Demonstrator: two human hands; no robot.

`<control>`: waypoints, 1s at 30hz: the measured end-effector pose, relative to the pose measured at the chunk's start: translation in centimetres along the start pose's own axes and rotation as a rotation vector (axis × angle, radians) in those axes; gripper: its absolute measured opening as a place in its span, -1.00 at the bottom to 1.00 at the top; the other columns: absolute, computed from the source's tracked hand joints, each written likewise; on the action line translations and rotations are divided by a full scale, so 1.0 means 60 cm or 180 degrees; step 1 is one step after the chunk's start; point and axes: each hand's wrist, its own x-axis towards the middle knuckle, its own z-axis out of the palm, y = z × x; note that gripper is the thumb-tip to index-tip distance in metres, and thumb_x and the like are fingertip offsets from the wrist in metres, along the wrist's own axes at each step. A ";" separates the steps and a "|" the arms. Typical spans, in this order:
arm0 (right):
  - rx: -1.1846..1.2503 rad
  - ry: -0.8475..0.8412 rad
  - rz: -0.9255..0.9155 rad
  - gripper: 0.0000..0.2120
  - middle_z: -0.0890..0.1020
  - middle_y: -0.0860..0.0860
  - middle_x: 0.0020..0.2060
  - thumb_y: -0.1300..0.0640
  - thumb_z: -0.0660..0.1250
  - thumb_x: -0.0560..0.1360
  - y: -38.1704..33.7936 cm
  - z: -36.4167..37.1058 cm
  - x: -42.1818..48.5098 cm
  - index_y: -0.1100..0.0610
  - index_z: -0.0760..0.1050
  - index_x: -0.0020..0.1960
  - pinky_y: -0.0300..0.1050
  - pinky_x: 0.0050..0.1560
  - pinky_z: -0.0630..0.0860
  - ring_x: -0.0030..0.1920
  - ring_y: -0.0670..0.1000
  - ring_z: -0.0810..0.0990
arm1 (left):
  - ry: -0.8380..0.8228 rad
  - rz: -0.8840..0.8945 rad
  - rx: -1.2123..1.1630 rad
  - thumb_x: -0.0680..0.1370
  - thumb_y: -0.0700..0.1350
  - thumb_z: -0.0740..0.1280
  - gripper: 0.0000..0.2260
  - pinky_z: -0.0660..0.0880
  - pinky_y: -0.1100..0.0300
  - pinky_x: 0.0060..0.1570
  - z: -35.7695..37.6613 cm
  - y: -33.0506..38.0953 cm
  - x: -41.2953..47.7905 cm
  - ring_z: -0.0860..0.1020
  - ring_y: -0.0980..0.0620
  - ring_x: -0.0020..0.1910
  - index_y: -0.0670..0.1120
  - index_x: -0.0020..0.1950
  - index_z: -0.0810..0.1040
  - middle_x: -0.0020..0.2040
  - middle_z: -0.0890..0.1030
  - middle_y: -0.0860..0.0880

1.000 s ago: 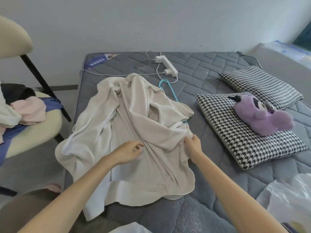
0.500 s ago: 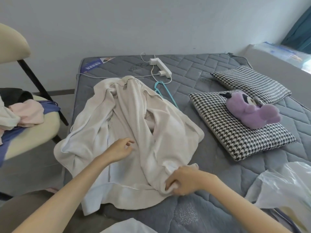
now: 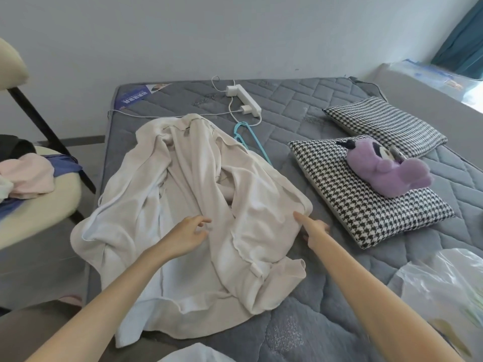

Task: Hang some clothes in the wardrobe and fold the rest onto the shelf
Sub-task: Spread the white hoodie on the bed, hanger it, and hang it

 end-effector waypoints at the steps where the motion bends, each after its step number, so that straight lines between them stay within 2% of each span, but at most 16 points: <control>1: 0.0084 -0.0209 0.0067 -0.07 0.36 0.15 0.34 -0.06 0.56 0.30 -0.002 0.001 0.004 0.29 0.16 0.45 0.04 0.27 0.39 0.31 0.15 0.37 | 0.0000 0.0014 -0.0016 0.61 -0.06 0.19 -0.66 0.33 0.27 0.07 0.001 0.003 0.002 0.44 0.08 0.08 0.02 0.40 0.38 0.33 0.40 -0.05; 4: 0.0082 -0.0703 -0.0054 -0.47 0.53 0.13 0.08 0.12 0.51 0.40 -0.021 0.003 0.010 0.34 0.41 0.24 -0.03 0.03 0.42 0.08 0.10 0.49 | -0.0016 0.0055 -0.0037 0.61 -0.08 0.20 -0.66 0.32 0.28 0.08 0.001 0.010 0.007 0.42 0.10 0.07 0.01 0.40 0.38 0.33 0.39 -0.06; 7: 0.0587 -0.0952 -0.0256 -0.57 0.58 0.15 0.07 0.15 0.38 0.51 -0.059 0.005 0.008 0.26 0.40 0.32 0.01 -0.08 0.54 -0.04 0.12 0.58 | -0.0059 0.0063 -0.0046 0.61 -0.08 0.20 -0.66 0.34 0.27 0.15 -0.002 0.017 0.014 0.43 0.08 0.11 0.01 0.40 0.37 0.35 0.38 -0.07; 9: 0.0533 -0.0630 -0.0780 -0.63 0.54 0.11 0.05 0.12 0.27 0.57 -0.108 -0.003 -0.005 0.23 0.34 0.33 -0.04 -0.09 0.49 -0.01 0.09 0.52 | -0.0071 0.0062 -0.0055 0.61 -0.08 0.20 -0.65 0.34 0.27 0.15 -0.006 0.026 0.019 0.45 0.04 0.17 0.00 0.41 0.36 0.36 0.38 -0.08; 12: 0.0276 0.0307 -0.2098 -0.83 0.41 0.04 -0.16 0.10 0.19 0.59 -0.208 -0.039 -0.037 0.17 0.28 0.11 -0.11 -0.14 0.37 -0.06 0.03 0.42 | -0.0021 0.0180 -0.0087 0.62 -0.12 0.21 -0.64 0.32 0.32 0.04 -0.015 0.048 0.028 0.46 0.04 0.11 -0.06 0.42 0.36 0.36 0.39 -0.07; 14: 0.0418 0.0679 -0.2567 -0.89 0.42 0.03 -0.19 0.17 0.14 0.58 -0.263 -0.063 -0.063 0.12 0.20 0.04 -0.15 -0.13 0.32 -0.11 0.02 0.42 | 0.0063 0.0339 -0.0145 0.61 -0.15 0.22 -0.64 0.29 0.37 -0.03 -0.023 0.063 0.035 0.45 0.05 0.07 -0.10 0.42 0.36 0.35 0.40 -0.06; 16: 0.0538 0.0889 -0.2842 -0.88 0.44 0.00 -0.20 0.23 0.11 0.56 -0.294 -0.073 -0.091 0.11 0.18 0.03 -0.18 -0.18 0.27 -0.21 -0.01 0.42 | 0.0172 0.0413 -0.0200 0.62 -0.13 0.22 -0.64 0.28 0.36 -0.01 -0.032 0.071 0.042 0.45 0.06 0.07 -0.06 0.42 0.35 0.36 0.39 -0.05; 18: 0.0359 0.0750 -0.3394 -0.87 0.40 -0.10 -0.25 0.26 0.13 0.52 -0.293 -0.066 -0.131 0.10 0.21 0.00 -0.14 -0.20 0.29 -0.26 -0.08 0.39 | 0.0259 0.0394 -0.0246 0.62 -0.09 0.21 -0.64 0.28 0.32 0.04 -0.041 0.076 0.044 0.44 0.07 0.09 0.00 0.42 0.35 0.36 0.39 -0.06; 21: -0.0691 0.0502 -0.4126 -0.85 0.40 -0.07 -0.18 0.24 0.24 0.45 -0.232 -0.039 -0.169 0.09 0.31 -0.03 -0.17 -0.21 0.24 -0.10 -0.01 0.34 | 0.0325 0.0396 -0.0316 0.63 -0.08 0.19 -0.65 0.28 0.32 0.10 -0.049 0.078 0.036 0.41 0.06 0.16 0.00 0.43 0.34 0.36 0.38 -0.06; 23: -0.1725 0.0495 -0.4215 -0.79 0.39 0.02 -0.08 0.15 0.32 0.40 -0.167 -0.014 -0.194 0.12 0.38 0.01 -0.11 -0.12 0.23 -0.05 0.03 0.31 | 0.0341 0.0336 -0.0333 0.63 -0.11 0.19 -0.65 0.31 0.30 0.11 -0.052 0.073 0.026 0.42 0.04 0.20 -0.03 0.43 0.34 0.35 0.39 -0.05; 24: -0.2318 0.0374 -0.4185 -0.74 0.38 0.06 -0.04 0.04 0.30 0.40 -0.133 -0.001 -0.209 0.13 0.39 0.03 -0.04 -0.03 0.25 -0.02 0.07 0.32 | 0.0343 0.0275 -0.0323 0.63 -0.11 0.19 -0.65 0.33 0.27 0.11 -0.053 0.066 0.021 0.44 0.02 0.20 -0.03 0.42 0.35 0.35 0.40 -0.06; 26: -0.3605 -0.0168 -0.4171 -0.53 0.39 0.10 0.01 -0.21 0.11 0.38 -0.062 0.020 -0.237 0.14 0.36 0.08 0.05 0.15 0.16 0.08 0.15 0.32 | 0.0321 0.0125 -0.0305 0.62 -0.10 0.20 -0.65 0.37 0.21 0.13 -0.051 0.048 0.013 0.46 -0.03 0.25 -0.02 0.41 0.37 0.37 0.40 -0.08; 27: -0.4155 -0.0522 -0.4211 -0.47 0.41 0.10 0.02 -0.27 0.08 0.39 -0.030 0.026 -0.246 0.15 0.33 0.10 0.06 0.20 0.10 0.14 0.16 0.30 | 0.0259 0.0024 -0.0306 0.62 -0.09 0.20 -0.65 0.37 0.19 0.15 -0.049 0.038 0.007 0.44 -0.04 0.28 -0.01 0.41 0.36 0.39 0.39 -0.09; 29: -0.4717 -0.1256 -0.4231 -0.44 0.44 0.09 0.06 -0.28 0.24 0.42 0.014 0.028 -0.260 0.16 0.27 0.14 0.08 0.28 0.11 0.19 0.13 0.30 | 0.0111 -0.0143 -0.0323 0.62 -0.07 0.19 -0.65 0.36 0.17 0.17 -0.042 0.020 -0.003 0.42 -0.04 0.31 0.01 0.42 0.34 0.39 0.37 -0.09; 30: -0.4707 -0.1543 -0.4107 -0.43 0.46 0.07 0.07 -0.26 0.31 0.42 0.024 0.024 -0.263 0.14 0.26 0.17 0.04 0.25 0.17 0.18 0.11 0.32 | 0.0075 -0.0182 -0.0342 0.62 -0.06 0.18 -0.65 0.37 0.17 0.17 -0.038 0.014 -0.008 0.42 -0.04 0.30 0.01 0.42 0.34 0.39 0.38 -0.09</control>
